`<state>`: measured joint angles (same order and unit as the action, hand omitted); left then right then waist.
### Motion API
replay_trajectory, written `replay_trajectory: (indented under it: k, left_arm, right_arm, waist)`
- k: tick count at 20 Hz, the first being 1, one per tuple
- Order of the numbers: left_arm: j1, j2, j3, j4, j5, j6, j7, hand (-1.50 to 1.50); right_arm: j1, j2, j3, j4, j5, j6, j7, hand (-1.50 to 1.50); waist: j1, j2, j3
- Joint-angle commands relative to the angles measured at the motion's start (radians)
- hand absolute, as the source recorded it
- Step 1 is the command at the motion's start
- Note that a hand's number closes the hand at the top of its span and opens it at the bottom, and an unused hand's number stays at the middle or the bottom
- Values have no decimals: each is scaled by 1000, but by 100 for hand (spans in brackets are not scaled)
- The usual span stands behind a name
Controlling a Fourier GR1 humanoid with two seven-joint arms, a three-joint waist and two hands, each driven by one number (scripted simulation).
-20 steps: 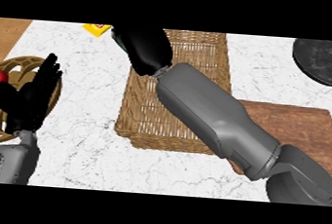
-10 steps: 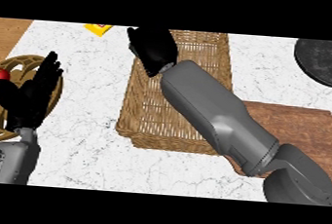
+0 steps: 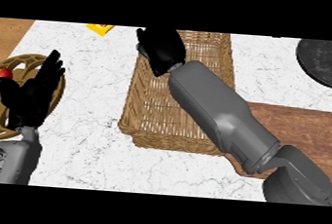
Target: Pick the eggplant from the cutting board and place it in the basket
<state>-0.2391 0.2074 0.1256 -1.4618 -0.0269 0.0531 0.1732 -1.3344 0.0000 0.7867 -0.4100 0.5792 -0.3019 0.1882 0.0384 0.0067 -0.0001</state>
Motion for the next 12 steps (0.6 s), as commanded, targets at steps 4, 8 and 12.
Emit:
replay_trajectory:
  k: [4,8,12]
  left_arm:
    - [-27,-23,-27,-19,-34,31,20,0]
    - [-47,-22,-7,40,-20,21,-9,0]
    - [10,-24,-17,-13,-12,4,-7,0]
  right_arm:
    - [38,0,41,51,39,-11,9,150]
    - [25,0,14,112,44,-24,-35,150]
    - [37,0,17,107,49,-11,-30,150]
  waist:
    - [9,6,-1]
    - [9,10,-1]
    - [18,8,-1]
